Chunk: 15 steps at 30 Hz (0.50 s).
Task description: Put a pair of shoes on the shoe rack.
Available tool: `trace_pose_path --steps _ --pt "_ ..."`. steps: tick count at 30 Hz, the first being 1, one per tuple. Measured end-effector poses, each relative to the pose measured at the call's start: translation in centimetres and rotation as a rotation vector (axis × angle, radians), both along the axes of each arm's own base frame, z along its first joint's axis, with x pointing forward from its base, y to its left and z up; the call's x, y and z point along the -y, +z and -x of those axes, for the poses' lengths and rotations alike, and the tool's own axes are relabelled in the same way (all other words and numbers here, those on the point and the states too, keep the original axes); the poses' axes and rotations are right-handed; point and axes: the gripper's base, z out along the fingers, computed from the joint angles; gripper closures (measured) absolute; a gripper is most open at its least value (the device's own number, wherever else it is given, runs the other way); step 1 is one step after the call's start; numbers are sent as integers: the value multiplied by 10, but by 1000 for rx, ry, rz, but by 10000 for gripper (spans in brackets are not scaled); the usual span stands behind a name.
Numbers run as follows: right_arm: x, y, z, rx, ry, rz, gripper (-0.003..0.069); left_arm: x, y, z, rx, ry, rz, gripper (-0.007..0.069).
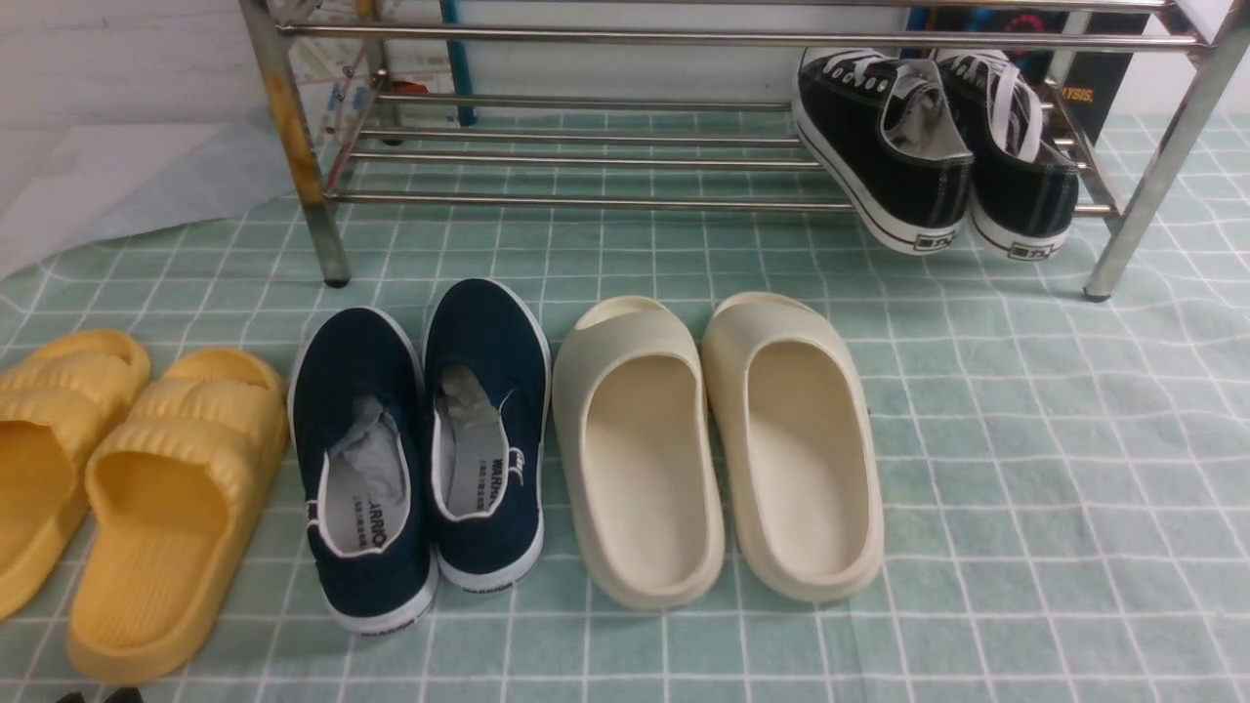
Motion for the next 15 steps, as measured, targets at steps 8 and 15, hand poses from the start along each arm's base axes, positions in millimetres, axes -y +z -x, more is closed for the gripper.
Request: trace_pose_path --steps 8,15 --pt "2 -69 13 -22 25 5 654 0 0 0 0 0 0 386" --pt "3 -81 13 -84 6 32 653 0 0 0 0 0 0 386"
